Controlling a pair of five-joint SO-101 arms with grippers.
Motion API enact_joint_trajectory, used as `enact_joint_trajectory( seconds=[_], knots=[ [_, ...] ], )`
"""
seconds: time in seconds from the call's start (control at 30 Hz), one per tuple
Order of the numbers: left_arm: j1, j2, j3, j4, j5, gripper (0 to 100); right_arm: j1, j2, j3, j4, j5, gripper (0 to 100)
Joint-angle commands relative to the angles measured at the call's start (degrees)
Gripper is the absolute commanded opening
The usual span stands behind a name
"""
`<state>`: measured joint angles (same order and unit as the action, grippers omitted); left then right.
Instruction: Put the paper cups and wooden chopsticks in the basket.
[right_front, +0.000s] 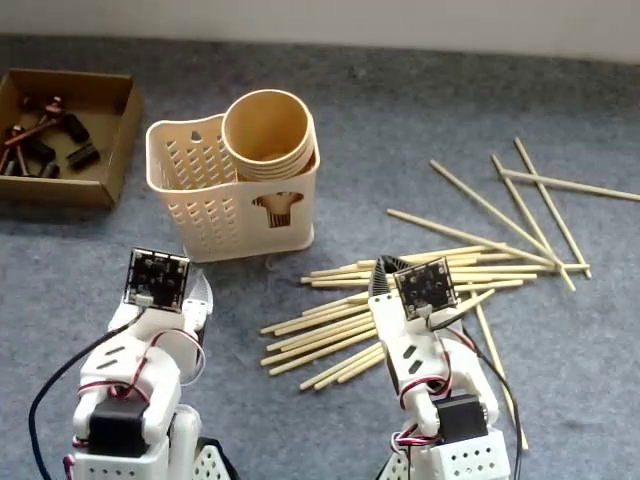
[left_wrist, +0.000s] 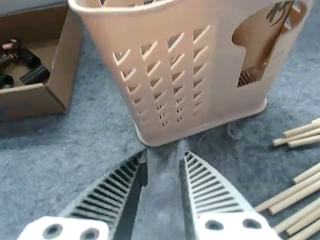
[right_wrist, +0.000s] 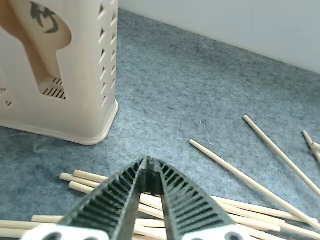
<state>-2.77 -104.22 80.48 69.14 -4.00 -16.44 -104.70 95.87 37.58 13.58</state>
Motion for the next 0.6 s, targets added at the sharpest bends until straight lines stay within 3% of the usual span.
enact_joint_trajectory(
  seconds=[0.0, 0.23, 0.57],
  knots=[
    [-0.75, 0.04, 4.97, -0.18, -0.44, 12, -0.31, -0.22, 8.40, 0.31, 0.62, 1.0],
    [-0.84, 0.04, 15.52, -0.18, -0.44, 11, -0.31, -0.22, 8.40, 0.31, 0.62, 1.0],
    [-3.21, 0.48, 16.66, 3.52, -0.35, 11, -0.31, -0.48, 8.40, 0.31, 0.62, 1.0]
  ],
)
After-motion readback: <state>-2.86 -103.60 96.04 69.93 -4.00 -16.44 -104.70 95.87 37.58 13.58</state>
